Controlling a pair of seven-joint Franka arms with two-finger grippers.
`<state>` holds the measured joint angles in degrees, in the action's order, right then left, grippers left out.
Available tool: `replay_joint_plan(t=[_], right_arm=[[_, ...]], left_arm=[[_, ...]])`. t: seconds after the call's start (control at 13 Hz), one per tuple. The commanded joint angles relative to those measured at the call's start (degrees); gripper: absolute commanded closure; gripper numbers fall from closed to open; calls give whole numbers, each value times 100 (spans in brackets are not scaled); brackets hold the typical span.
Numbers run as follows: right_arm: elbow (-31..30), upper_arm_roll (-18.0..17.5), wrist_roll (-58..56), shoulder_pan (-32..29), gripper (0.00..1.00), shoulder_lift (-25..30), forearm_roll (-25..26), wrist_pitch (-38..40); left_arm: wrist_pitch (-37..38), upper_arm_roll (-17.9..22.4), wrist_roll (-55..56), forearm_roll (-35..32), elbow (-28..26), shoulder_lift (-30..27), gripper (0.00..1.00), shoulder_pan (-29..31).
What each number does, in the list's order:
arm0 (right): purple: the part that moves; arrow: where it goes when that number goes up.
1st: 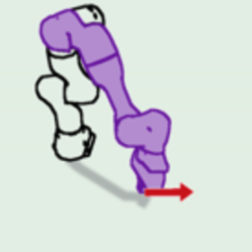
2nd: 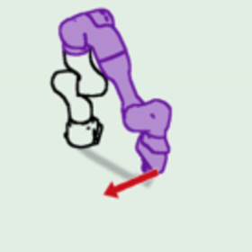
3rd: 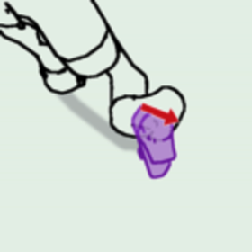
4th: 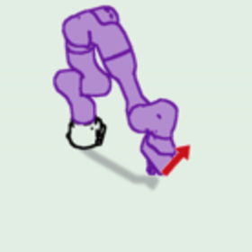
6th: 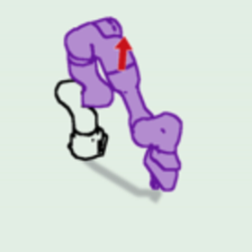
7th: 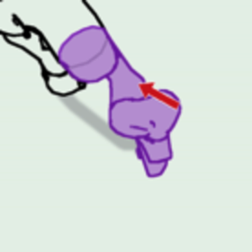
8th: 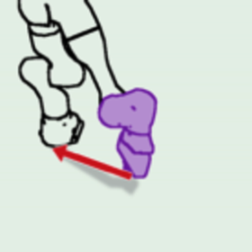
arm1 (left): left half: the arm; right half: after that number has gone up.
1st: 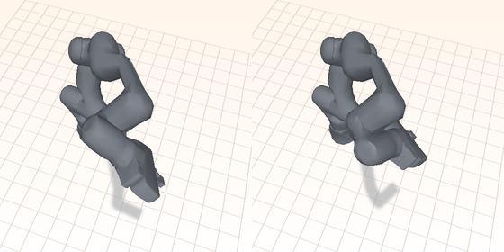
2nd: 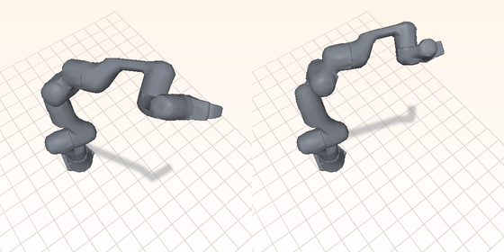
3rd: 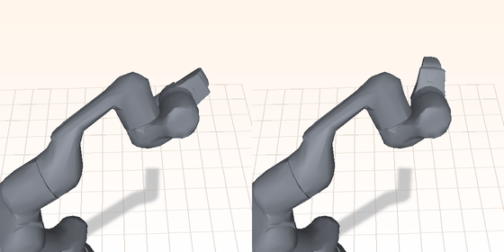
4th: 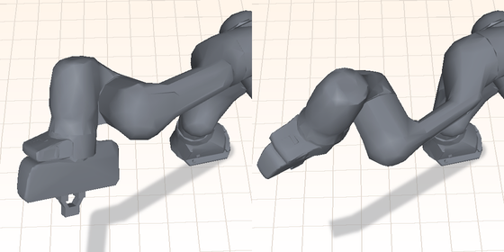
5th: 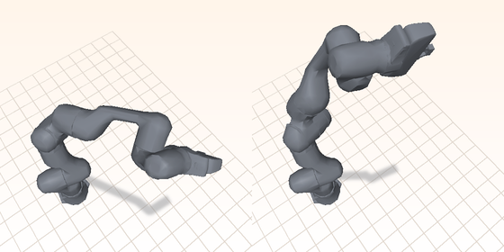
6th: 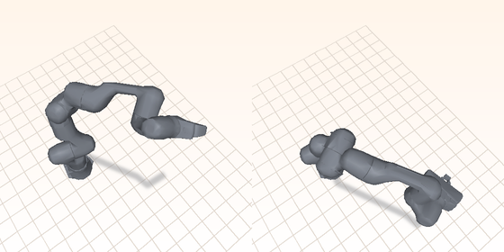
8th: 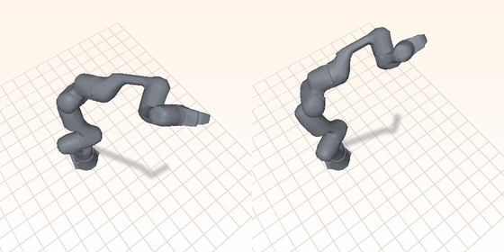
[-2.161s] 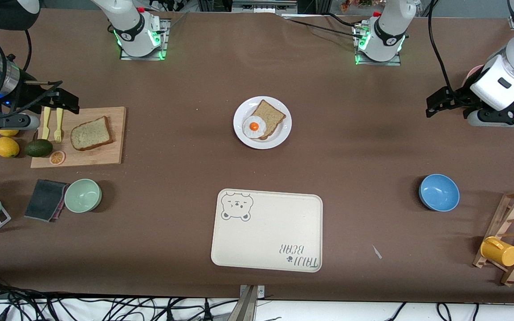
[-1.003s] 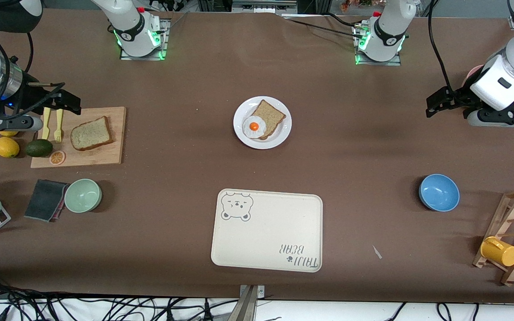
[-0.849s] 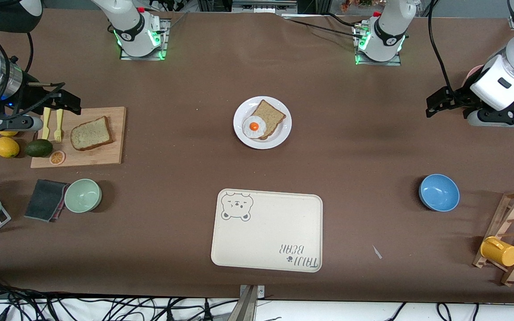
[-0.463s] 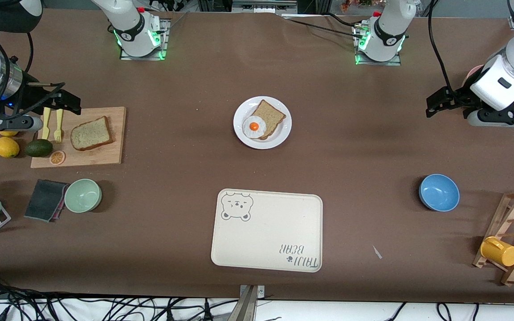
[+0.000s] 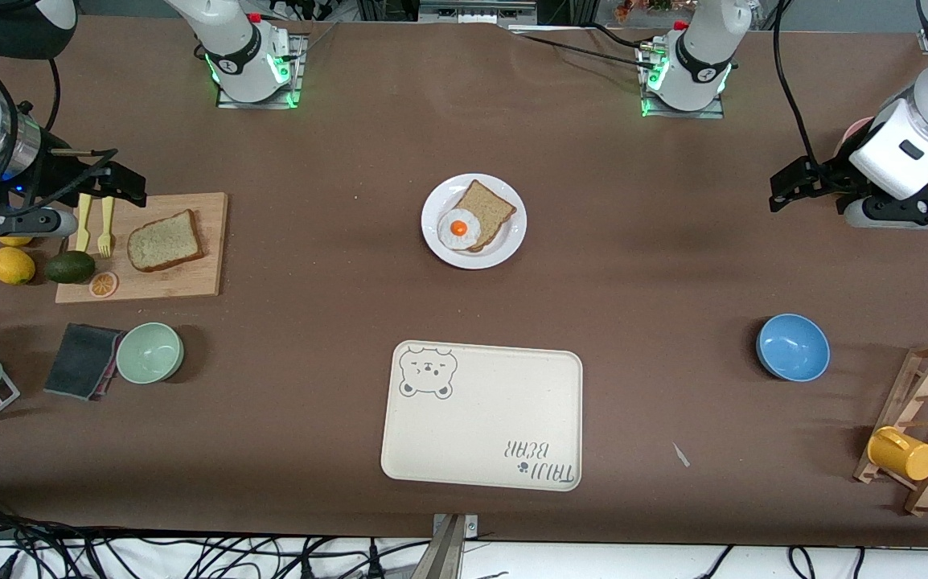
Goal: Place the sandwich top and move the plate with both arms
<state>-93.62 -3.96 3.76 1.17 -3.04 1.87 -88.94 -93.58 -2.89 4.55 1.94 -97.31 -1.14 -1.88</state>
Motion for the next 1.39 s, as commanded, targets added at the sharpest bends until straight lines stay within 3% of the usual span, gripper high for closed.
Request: replay_joint_plan(t=[0.0,0.31,0.46,0.62,1.08,1.31], right_arm=[[55,-26,63,-2,0,5,15,61],[55,-26,-67,85,0,-169,76,61],[38,-26,-131,435,0,-556,530,166],[-303,-26,-69,490,0,-671,683,-322],[-3641,448,-218,472,0,163,1254,-3363],[-4163,676,-402,463,0,-46,1280,-3972]], left_arm=[[103,-1,54,-247,125,44,0,-41],[103,-1,46,-255,125,44,0,-41],[103,-1,46,-246,125,44,0,-41],[103,-1,46,-246,125,44,0,-41],[103,-1,46,-246,125,44,0,-41],[103,-1,54,-255,125,35,0,-41]])
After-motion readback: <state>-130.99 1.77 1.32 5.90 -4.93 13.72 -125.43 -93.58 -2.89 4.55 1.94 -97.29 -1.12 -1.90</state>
